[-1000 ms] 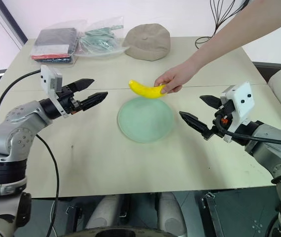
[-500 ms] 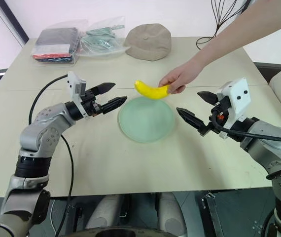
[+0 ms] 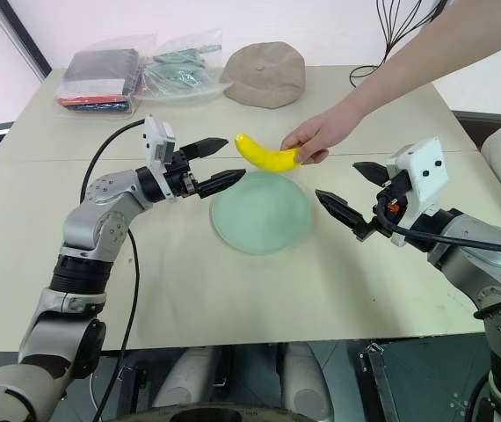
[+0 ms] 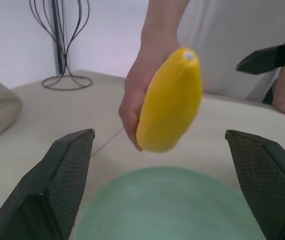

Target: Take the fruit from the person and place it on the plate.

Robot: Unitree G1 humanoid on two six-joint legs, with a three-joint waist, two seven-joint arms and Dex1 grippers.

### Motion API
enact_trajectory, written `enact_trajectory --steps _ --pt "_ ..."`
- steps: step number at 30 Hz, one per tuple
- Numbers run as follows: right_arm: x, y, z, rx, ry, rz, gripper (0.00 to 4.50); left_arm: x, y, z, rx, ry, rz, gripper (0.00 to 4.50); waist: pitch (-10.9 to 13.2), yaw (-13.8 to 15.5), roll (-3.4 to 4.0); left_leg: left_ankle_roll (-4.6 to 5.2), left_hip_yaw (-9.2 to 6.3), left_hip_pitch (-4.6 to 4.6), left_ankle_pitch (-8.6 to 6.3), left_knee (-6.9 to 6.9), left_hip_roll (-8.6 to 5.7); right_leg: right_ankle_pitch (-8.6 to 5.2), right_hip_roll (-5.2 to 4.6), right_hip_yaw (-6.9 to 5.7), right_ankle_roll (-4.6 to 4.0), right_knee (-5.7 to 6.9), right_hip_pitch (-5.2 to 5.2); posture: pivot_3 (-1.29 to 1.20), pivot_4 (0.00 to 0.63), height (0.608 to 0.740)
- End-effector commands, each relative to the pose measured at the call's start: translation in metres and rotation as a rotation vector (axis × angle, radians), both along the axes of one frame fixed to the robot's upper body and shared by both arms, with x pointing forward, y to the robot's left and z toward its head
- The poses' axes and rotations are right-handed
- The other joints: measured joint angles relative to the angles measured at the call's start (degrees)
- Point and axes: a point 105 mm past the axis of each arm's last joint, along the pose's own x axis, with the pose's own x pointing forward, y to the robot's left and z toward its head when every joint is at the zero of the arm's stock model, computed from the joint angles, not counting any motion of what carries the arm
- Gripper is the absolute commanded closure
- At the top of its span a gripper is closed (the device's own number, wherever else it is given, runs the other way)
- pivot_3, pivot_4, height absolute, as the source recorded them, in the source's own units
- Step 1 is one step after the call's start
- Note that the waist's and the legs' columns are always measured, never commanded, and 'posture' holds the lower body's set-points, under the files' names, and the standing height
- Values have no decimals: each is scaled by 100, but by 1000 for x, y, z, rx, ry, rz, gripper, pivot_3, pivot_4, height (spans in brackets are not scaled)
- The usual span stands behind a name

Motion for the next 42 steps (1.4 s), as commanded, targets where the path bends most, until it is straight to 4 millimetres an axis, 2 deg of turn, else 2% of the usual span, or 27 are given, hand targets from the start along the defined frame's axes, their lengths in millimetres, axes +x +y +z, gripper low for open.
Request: enact_trajectory --steps 1,7,19,21,23,26,27,28,36,42 --pt "-4 4 10 -6 -57 11 0 -3 -13 12 -4 -62 -43 120 0 -3 0 0 0 0 0 0 0 1 0 0 1 0 0 0 150 740" --pt "-4 4 10 -6 -64 6 0 -2 -24 12 -3 -64 -67 120 0 -10 0 1 0 0 0 0 0 8 2 0 14 0 0 0 150 740" --pt "-8 2 8 2 -73 -29 0 7 -26 7 2 -55 -55 120 0 -6 0 2 0 0 -1 2 -1 9 3 -1 17 1 0 0 150 740" --pt "-8 2 8 1 -75 -36 0 8 -26 7 1 -55 -55 644 0 -5 0 2 0 0 -1 2 -1 9 3 -1 17 1 0 0 150 740" --pt "-8 1 8 1 -77 -40 0 9 -26 7 -3 -55 -51 1402 0 -5 0 2 0 0 -1 2 -1 9 3 -1 17 1 0 0 150 740" --pt "-8 1 8 2 -81 -45 0 10 -27 8 -11 -52 -50 2988 0 -5 0 2 0 0 -1 2 -1 9 3 -1 17 1 0 0 150 740" --pt "-8 0 8 2 -82 -46 0 10 -27 8 -13 -51 -51 3374 0 -5 0 3 0 0 -1 2 -1 9 3 -1 17 1 0 0 150 740" --pt "-8 0 9 1 -83 -48 0 11 -28 8 -15 -51 -52 3481 0 -2 0 3 0 0 -1 2 -1 10 3 -1 17 1 0 0 150 740" --pt "-9 -2 9 -2 -86 -55 0 8 -26 8 -12 -32 -72 3482 0 -5 0 3 0 0 -2 2 -1 10 3 -1 18 1 0 0 150 740" --pt "-9 -2 8 -2 -85 -57 0 -2 -13 2 66 34 -136 3482 0 -16 0 3 -1 1 -2 2 0 10 7 -1 17 2 0 0 150 740"
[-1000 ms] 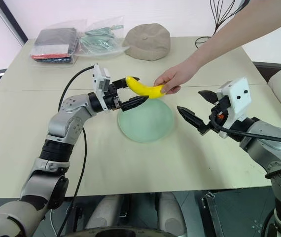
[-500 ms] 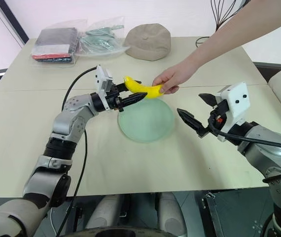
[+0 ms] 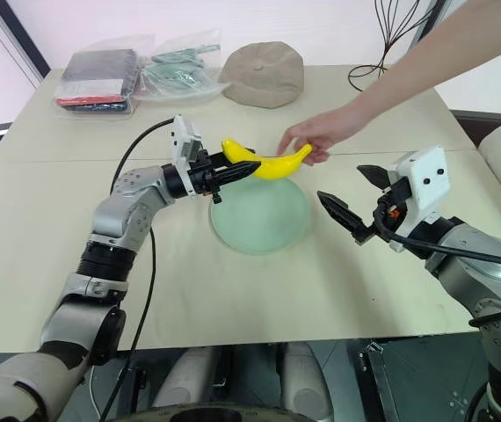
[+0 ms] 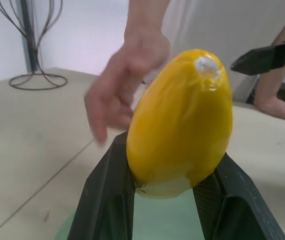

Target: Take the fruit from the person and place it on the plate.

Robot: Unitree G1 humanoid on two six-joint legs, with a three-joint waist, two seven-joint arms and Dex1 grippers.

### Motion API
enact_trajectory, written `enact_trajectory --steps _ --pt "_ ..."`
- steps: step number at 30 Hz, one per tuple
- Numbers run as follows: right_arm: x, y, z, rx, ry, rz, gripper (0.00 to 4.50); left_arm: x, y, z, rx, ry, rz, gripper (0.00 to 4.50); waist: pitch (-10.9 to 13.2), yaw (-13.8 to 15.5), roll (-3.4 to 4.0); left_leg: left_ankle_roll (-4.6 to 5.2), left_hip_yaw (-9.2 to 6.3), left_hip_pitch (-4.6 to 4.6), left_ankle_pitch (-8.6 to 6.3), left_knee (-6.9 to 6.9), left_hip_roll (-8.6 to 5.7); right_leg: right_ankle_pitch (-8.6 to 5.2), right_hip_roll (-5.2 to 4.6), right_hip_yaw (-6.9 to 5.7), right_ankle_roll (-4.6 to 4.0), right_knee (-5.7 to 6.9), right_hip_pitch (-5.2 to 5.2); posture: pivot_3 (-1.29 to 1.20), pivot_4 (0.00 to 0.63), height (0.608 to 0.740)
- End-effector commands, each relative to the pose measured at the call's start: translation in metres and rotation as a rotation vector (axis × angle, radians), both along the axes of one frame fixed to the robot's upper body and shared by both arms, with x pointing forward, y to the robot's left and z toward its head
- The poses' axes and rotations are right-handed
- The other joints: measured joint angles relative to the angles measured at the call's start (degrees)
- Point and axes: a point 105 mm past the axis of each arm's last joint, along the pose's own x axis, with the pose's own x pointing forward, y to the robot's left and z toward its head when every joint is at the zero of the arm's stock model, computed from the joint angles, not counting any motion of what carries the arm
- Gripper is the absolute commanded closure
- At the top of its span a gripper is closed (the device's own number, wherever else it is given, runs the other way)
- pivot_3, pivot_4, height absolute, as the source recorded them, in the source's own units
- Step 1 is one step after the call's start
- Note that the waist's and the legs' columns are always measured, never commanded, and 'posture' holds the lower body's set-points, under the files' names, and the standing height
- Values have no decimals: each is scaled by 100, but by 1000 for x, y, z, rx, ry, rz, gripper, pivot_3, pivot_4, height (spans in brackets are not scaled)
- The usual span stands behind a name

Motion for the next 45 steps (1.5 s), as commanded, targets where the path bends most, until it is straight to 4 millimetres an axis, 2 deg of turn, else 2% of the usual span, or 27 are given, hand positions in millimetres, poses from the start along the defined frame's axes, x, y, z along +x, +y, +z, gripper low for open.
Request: enact_trajectory --steps 1,7,18,37,39,40,44,45 --pt "-4 -1 13 -15 -67 -8 0 -7 6 9 29 -23 -36 3482 0 4 0 0 0 0 0 0 0 0 0 0 0 0 0 0 150 740" --pt "-3 0 12 -13 -66 -6 0 1 13 -8 92 51 1 3482 0 18 0 0 0 -1 0 2 -2 0 -4 0 0 0 1 0 150 740" --pt "-5 0 11 -19 -67 -17 0 14 11 -33 -21 386 50 3482 0 9 0 1 0 -1 -1 2 -2 1 -3 -1 2 1 1 0 150 740" --pt "-7 1 7 -23 -57 -23 0 -5 10 -54 48 479 -14 3482 0 10 0 1 -1 0 -1 2 -1 -1 -7 3 -1 1 0 0 150 740" --pt "-7 1 7 -23 -56 -21 0 -7 11 -56 60 481 -18 2478 0 14 0 1 -1 0 -1 2 -1 -1 -8 3 -2 1 0 0 150 740" --pt "-7 1 6 -24 -56 -21 0 -8 11 -57 64 481 -18 2165 0 12 0 1 -1 -1 -1 2 -1 -1 -8 3 -2 1 1 0 150 740" --pt "-7 1 6 -25 -56 -20 0 -8 12 -58 70 478 -16 193 0 11 0 1 -1 0 -1 2 -1 -2 -9 3 -3 1 0 0 150 740" --pt "-7 1 6 -25 -56 -20 0 -8 13 -58 71 479 -15 81 0 11 0 1 -1 -1 -1 2 -1 -3 -9 3 -6 1 0 0 150 740"
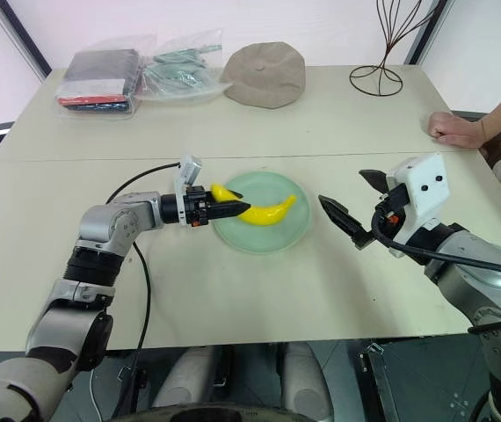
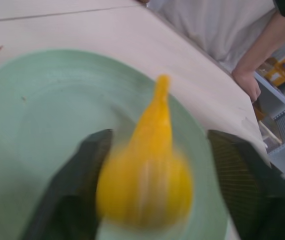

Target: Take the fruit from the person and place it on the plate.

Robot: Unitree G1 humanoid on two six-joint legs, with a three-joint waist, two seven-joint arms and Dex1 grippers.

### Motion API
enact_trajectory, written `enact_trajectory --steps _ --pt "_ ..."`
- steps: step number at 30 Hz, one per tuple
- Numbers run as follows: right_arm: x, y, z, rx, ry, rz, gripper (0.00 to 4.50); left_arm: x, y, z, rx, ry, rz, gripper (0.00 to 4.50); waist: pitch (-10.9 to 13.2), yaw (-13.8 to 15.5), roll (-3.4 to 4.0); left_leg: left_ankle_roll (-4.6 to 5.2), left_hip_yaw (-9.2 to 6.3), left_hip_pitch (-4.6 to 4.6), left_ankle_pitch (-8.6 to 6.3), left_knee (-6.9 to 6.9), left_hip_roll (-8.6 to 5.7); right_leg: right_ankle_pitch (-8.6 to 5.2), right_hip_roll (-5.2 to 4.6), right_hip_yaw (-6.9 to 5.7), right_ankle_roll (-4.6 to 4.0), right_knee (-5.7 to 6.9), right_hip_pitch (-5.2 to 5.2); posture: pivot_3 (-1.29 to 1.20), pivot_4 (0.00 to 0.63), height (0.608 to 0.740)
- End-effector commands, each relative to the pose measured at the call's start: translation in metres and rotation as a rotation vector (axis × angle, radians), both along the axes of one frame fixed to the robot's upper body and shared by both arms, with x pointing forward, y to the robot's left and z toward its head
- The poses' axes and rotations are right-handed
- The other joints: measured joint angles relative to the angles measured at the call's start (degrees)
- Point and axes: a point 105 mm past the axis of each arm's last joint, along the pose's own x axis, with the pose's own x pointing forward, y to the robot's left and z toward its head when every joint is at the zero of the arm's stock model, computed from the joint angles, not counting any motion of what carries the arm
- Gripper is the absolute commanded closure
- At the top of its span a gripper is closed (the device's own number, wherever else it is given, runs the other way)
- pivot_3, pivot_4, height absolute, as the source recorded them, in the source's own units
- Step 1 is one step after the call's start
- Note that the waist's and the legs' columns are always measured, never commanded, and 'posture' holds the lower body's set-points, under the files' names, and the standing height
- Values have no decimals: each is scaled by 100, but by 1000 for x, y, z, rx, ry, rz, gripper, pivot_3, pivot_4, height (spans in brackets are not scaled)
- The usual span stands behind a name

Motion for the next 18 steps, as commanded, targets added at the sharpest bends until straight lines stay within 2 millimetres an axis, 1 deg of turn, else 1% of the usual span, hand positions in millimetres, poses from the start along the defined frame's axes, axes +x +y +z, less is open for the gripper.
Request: enact_trajectory --steps 1,8,13,18 --pt "-4 2 10 -8 -57 8 0 -2 -1 9 -6 -41 -20 81 0 0 0 0 0 0 0 0 0 -4 0 0 -7 0 0 0 150 740" --pt "-3 2 10 -8 -57 11 0 -2 7 18 1 -82 -17 81 0 0 0 0 0 0 0 0 0 -6 -1 0 -10 0 0 0 150 740" --pt "-2 3 10 -8 -57 16 0 -6 13 37 -1 -156 -27 81 0 -1 0 0 0 0 0 0 0 -6 -1 0 -10 0 0 0 150 740" --pt "0 4 10 -10 -60 27 0 -17 21 53 65 -278 -73 81 0 -3 0 0 0 -1 0 0 0 -7 -3 1 -12 0 -1 0 150 740"
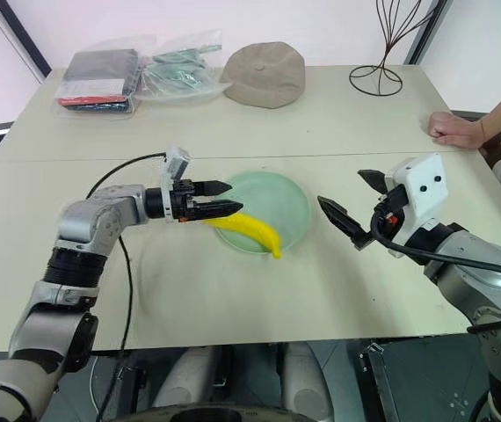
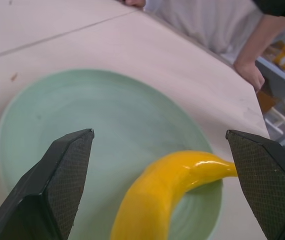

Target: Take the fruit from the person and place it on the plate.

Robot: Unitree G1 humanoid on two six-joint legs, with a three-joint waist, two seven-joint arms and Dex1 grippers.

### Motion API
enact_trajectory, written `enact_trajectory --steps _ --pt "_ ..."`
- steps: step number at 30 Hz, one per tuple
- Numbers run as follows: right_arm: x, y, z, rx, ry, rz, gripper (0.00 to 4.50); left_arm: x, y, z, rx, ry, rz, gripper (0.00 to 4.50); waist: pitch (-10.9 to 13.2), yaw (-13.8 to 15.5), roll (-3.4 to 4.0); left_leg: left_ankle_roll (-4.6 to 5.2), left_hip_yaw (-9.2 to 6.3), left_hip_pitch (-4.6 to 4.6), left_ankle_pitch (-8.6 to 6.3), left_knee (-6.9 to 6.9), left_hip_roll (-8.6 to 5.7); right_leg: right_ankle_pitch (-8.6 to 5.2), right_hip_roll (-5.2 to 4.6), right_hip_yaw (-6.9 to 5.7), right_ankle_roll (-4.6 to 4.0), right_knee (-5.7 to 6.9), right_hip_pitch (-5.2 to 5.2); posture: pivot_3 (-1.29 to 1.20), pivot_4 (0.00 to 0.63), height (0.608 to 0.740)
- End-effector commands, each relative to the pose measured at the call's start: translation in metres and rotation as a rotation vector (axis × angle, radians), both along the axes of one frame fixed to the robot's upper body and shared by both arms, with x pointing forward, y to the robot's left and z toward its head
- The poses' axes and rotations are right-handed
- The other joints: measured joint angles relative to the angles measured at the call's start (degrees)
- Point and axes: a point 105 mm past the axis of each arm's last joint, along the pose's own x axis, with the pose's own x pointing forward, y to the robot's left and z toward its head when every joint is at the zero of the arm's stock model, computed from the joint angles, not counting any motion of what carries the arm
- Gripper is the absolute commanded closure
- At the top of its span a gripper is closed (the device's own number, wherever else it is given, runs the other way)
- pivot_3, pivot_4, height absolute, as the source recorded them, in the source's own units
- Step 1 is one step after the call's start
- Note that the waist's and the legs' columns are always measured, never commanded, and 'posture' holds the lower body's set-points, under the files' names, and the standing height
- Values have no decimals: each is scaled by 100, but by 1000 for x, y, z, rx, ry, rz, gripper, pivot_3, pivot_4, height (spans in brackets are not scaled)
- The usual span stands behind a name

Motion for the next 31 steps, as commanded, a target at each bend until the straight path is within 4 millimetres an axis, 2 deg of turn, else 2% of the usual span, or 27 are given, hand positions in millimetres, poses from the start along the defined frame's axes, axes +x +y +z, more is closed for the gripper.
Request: enact_trajectory --steps 1,3,6,10,14,17,31 --pt "0 2 11 -2 -57 14 0 -10 5 23 22 -129 -50 81 0 -1 0 0 0 0 0 0 0 0 0 0 -1 0 0 0 150 740" --pt "1 2 11 -5 -58 19 0 -14 11 26 72 -176 -71 81 0 -2 1 0 0 1 0 0 0 -1 0 0 -2 0 0 0 150 740" --pt "2 2 11 -13 -57 27 0 -25 30 21 234 -247 -139 81 0 -26 3 0 2 0 0 -3 2 -2 1 2 -4 0 -4 0 150 740" --pt "1 0 9 -35 -45 37 0 -34 57 21 357 -270 -195 81 1 -9 5 0 2 0 0 -10 2 -3 -2 3 -7 -2 -8 0 150 740" --pt "-3 -4 7 -73 -16 56 0 -30 76 32 415 -312 -179 81 1 14 5 0 2 -3 0 -9 1 -3 -9 1 -7 -9 -6 0 150 740" --pt "-6 -7 5 -113 9 74 0 -15 89 46 443 -377 -88 81 2 3 5 2 2 -6 -2 -9 1 -3 -10 1 -6 -11 -6 0 150 740" --pt "-16 -7 -2 -181 101 167 0 -24 89 51 396 -386 -76 81 2 4 5 4 4 -6 -3 -8 1 -3 -4 -1 -3 -10 -7 0 150 740"
